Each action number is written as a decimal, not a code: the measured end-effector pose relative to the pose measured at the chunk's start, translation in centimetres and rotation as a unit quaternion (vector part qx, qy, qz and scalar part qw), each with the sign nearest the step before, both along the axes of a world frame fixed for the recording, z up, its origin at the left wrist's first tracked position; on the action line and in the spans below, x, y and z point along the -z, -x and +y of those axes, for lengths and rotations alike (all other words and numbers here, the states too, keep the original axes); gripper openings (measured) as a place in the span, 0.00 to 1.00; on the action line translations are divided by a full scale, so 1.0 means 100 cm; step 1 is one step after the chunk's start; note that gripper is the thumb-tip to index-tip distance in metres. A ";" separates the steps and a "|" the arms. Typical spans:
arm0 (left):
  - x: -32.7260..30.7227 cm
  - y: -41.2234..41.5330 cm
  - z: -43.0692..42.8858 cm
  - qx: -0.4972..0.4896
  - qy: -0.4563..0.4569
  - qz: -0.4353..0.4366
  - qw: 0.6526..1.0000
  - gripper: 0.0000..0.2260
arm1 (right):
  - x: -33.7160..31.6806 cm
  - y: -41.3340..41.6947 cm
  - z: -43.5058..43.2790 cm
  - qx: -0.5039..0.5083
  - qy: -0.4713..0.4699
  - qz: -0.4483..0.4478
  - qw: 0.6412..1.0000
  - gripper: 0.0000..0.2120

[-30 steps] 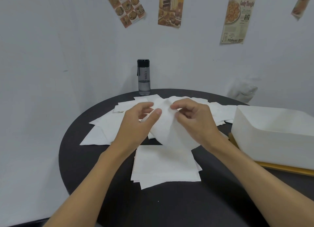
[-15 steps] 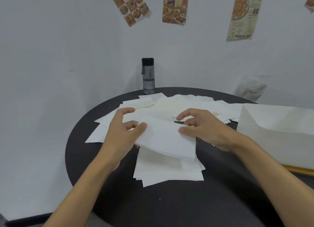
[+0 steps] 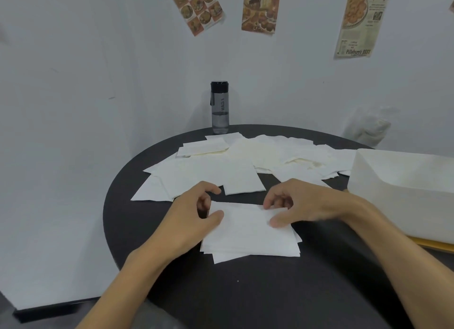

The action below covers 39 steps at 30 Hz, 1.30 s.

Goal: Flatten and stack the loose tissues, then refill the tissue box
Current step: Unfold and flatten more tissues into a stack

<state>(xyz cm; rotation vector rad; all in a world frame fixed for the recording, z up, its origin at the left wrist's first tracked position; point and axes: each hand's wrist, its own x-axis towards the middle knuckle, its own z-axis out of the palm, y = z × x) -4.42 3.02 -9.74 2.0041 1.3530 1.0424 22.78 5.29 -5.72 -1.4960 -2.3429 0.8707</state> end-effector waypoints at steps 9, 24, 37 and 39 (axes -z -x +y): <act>-0.003 -0.009 0.015 -0.011 -0.057 0.123 0.991 0.08 | 0.026 0.002 0.028 0.122 -0.156 0.110 0.974 0.04; -0.007 -0.004 0.073 -0.102 -0.083 0.245 0.960 0.11 | 0.048 0.014 0.060 0.130 -0.169 0.111 0.971 0.08; -0.014 -0.004 0.070 -0.135 -0.214 0.169 0.953 0.06 | 0.047 0.015 0.056 0.141 -0.190 0.116 0.965 0.07; -0.017 -0.004 0.067 -0.124 -0.255 0.136 0.949 0.04 | 0.043 0.017 0.053 0.163 -0.207 0.149 0.953 0.08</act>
